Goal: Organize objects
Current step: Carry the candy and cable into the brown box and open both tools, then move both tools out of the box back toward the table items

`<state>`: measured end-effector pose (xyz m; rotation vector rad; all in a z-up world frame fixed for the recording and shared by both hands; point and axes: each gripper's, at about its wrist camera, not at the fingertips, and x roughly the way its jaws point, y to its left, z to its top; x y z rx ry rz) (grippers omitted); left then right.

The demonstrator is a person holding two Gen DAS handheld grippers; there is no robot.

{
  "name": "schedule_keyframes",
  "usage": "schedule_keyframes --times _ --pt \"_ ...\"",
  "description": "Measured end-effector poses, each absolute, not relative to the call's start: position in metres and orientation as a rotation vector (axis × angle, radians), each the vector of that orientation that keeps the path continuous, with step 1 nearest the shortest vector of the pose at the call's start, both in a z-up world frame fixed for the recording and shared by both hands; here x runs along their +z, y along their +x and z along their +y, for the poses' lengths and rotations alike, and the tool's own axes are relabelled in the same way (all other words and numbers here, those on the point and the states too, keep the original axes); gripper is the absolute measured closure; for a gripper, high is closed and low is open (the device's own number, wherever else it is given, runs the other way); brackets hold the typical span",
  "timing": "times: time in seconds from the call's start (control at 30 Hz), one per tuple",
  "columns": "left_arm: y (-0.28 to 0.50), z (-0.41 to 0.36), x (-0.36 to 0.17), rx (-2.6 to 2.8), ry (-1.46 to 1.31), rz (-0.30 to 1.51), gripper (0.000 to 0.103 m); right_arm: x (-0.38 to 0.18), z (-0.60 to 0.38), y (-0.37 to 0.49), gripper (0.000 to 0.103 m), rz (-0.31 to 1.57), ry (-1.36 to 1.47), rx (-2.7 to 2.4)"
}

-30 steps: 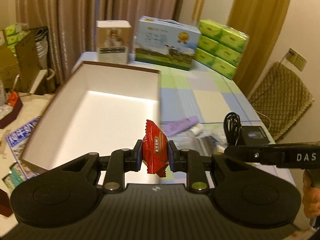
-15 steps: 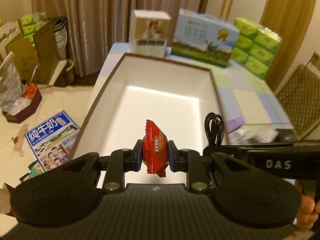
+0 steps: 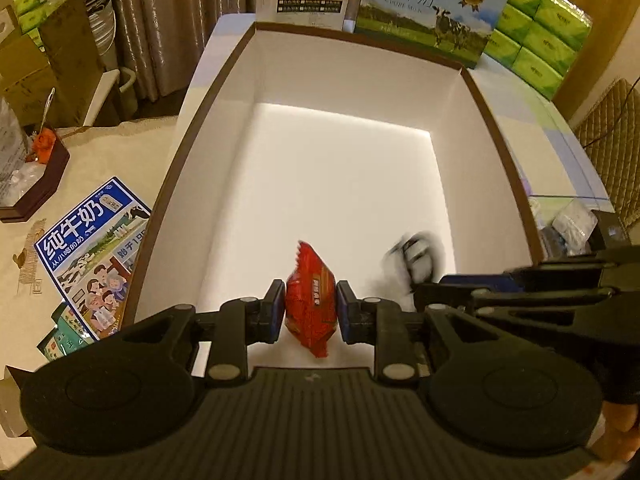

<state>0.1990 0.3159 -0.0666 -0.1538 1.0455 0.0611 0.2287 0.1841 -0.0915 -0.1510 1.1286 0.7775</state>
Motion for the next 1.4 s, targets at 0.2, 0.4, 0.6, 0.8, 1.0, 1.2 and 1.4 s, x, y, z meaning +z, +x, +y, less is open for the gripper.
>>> schedule_keyframes --times 0.2,0.4,0.6,0.8,1.0,1.2,1.4 --pt "0.197 0.316 -0.063 0.064 -0.099 1.043 0.054 -0.083 0.179 0.221 0.073 1.105 -0.164 0.794" --pt "0.19 0.323 -0.056 0.065 -0.101 1.051 0.042 -0.072 0.173 0.215 0.051 1.08 -0.148 0.824" --pt "0.179 0.324 -0.044 0.068 -0.1 1.041 0.026 -0.058 0.165 0.205 0.031 1.046 -0.122 0.866" --pt "0.17 0.317 -0.034 0.064 -0.106 1.029 0.023 -0.049 0.152 0.198 0.023 1.041 -0.094 0.865" --pt "0.161 0.31 -0.026 0.074 -0.104 1.02 0.022 -0.039 0.135 0.19 0.019 1.011 -0.074 0.878" --pt "0.15 0.298 -0.019 0.093 -0.11 1.018 0.019 -0.035 0.113 0.185 0.018 1.012 -0.064 0.877" --pt "0.141 0.277 -0.013 0.092 -0.106 1.014 0.019 -0.033 0.089 0.184 0.018 1.013 -0.042 0.879"
